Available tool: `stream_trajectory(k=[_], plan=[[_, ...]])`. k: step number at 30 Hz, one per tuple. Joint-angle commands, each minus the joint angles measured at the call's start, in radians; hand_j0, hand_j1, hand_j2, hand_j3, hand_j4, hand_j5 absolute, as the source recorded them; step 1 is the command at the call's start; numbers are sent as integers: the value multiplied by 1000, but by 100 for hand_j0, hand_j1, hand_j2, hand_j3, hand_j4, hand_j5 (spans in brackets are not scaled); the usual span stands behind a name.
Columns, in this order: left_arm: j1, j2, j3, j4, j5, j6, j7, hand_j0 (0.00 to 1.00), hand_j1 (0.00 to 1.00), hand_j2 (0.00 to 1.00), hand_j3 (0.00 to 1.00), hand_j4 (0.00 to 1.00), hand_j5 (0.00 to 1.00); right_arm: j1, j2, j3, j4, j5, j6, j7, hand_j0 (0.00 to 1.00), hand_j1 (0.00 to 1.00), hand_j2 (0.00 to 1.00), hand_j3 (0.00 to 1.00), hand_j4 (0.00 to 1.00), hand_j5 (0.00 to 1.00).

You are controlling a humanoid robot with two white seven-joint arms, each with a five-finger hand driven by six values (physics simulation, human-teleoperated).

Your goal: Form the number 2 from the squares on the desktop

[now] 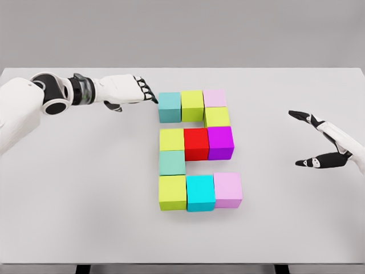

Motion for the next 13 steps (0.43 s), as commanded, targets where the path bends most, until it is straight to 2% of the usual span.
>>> stream_trajectory(k=[1, 4, 6, 8, 11, 13], plan=[[0, 9, 3, 6, 4, 1, 0, 93, 93, 93, 93, 93, 93, 0, -1, 0, -1, -7, 2, 0, 100, 100, 100, 100, 100, 100], [-8, 65, 12, 10, 7, 1, 7, 100, 100, 100, 100, 100, 100, 2, -1, 0, 0, -7, 2, 0, 100, 100, 100, 100, 100, 100], [-9, 150, 26, 12, 64, 1, 8, 100, 100, 100, 100, 100, 100, 2, 0, 0, -1, -7, 2, 0, 100, 100, 100, 100, 100, 100], [-9, 190, 37, 10, 91, 1, 8, 100, 100, 100, 100, 100, 100, 2, 11, 0, -3, -5, 2, 0, 100, 100, 100, 100, 100, 100], [-5, 256, 51, 12, 93, 1, 8, 100, 100, 100, 100, 100, 100, 2, 11, 0, -1, -5, 2, 0, 100, 100, 100, 100, 100, 100], [-5, 265, 52, 13, 96, 1, 10, 100, 100, 100, 100, 100, 100, 2, 11, 0, -1, -5, 2, 0, 100, 100, 100, 100, 100, 100]])
